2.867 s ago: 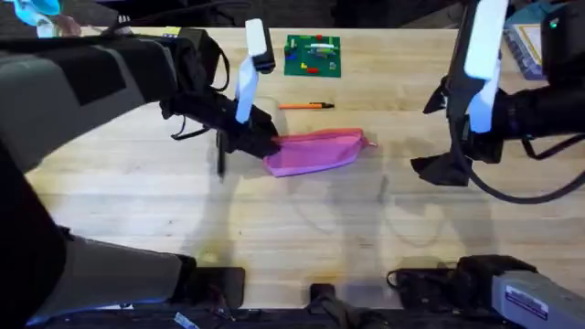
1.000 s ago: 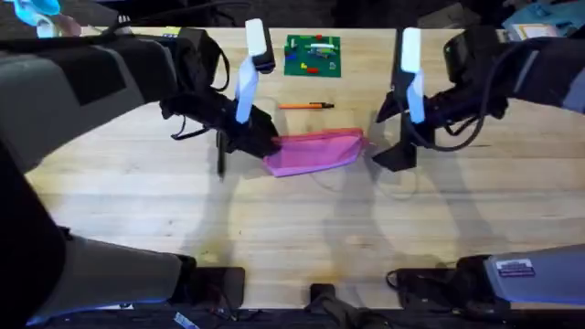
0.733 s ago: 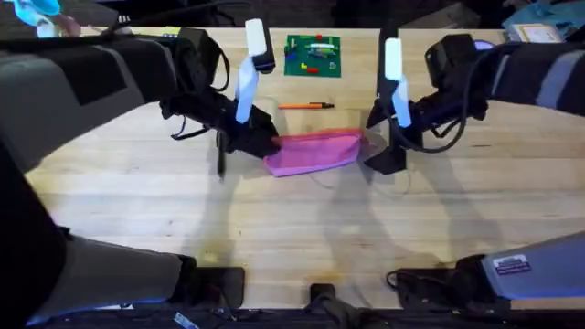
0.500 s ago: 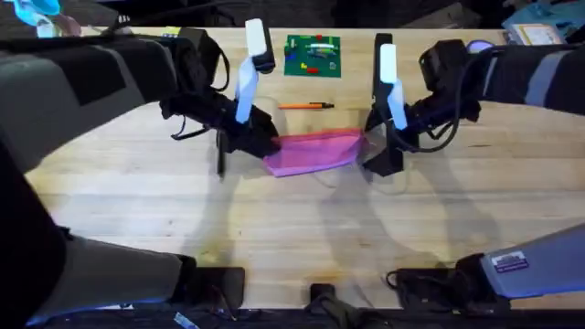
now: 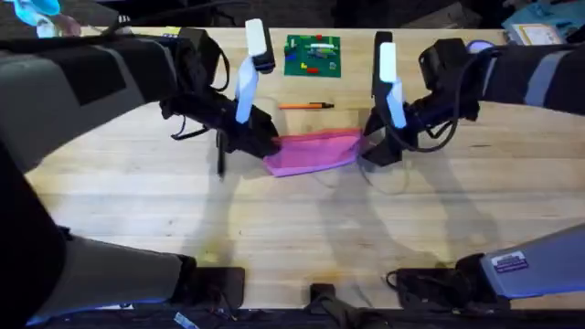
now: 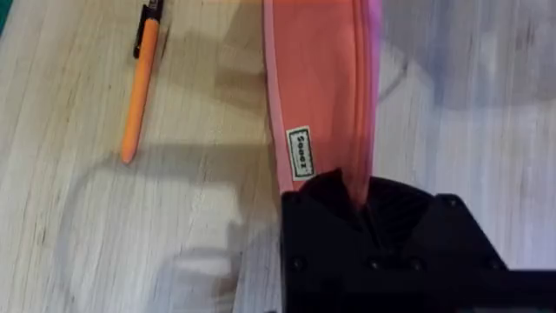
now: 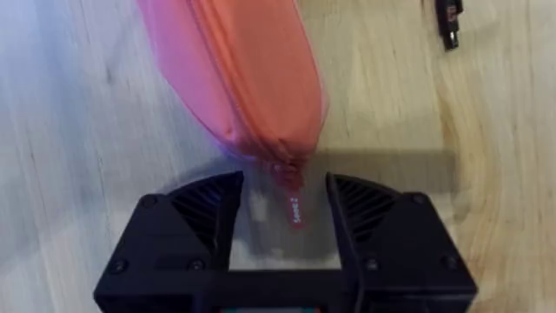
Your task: Unzip the bag, pick up the pens from the table one at a time and place them inside, then zip the bag closed.
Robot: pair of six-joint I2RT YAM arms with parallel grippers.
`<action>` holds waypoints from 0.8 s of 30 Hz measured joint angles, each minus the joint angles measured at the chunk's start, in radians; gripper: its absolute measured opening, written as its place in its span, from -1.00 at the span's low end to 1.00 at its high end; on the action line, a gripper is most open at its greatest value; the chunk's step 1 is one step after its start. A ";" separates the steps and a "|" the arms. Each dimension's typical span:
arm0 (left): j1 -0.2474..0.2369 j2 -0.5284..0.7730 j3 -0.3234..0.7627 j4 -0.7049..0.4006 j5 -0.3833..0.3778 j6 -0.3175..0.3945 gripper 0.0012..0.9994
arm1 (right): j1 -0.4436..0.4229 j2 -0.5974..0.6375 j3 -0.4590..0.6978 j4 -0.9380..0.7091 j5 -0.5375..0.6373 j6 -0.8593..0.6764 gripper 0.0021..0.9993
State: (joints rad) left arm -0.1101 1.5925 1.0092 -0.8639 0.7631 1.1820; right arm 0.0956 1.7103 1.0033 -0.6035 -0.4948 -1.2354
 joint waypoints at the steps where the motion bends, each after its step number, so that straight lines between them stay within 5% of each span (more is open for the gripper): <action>1: 0.000 0.000 0.000 0.000 0.000 0.000 -0.92 | 0.000 0.000 0.000 0.005 -0.001 0.000 0.17; 3: 0.000 0.000 0.000 0.000 0.000 0.000 -0.92 | 0.000 0.000 0.000 0.021 -0.007 0.000 0.05; 9: 0.000 0.000 0.000 0.000 0.000 0.000 -0.92 | 0.000 0.000 0.000 0.024 -0.023 0.001 -0.90; 24: 0.000 0.000 0.000 0.000 0.000 0.000 -0.92 | 0.000 -0.022 0.000 -0.037 -0.024 0.000 -0.94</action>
State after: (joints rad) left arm -0.1101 1.5925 1.0092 -0.8639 0.7630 1.1820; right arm 0.0956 1.6883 1.0035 -0.6404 -0.5186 -1.2354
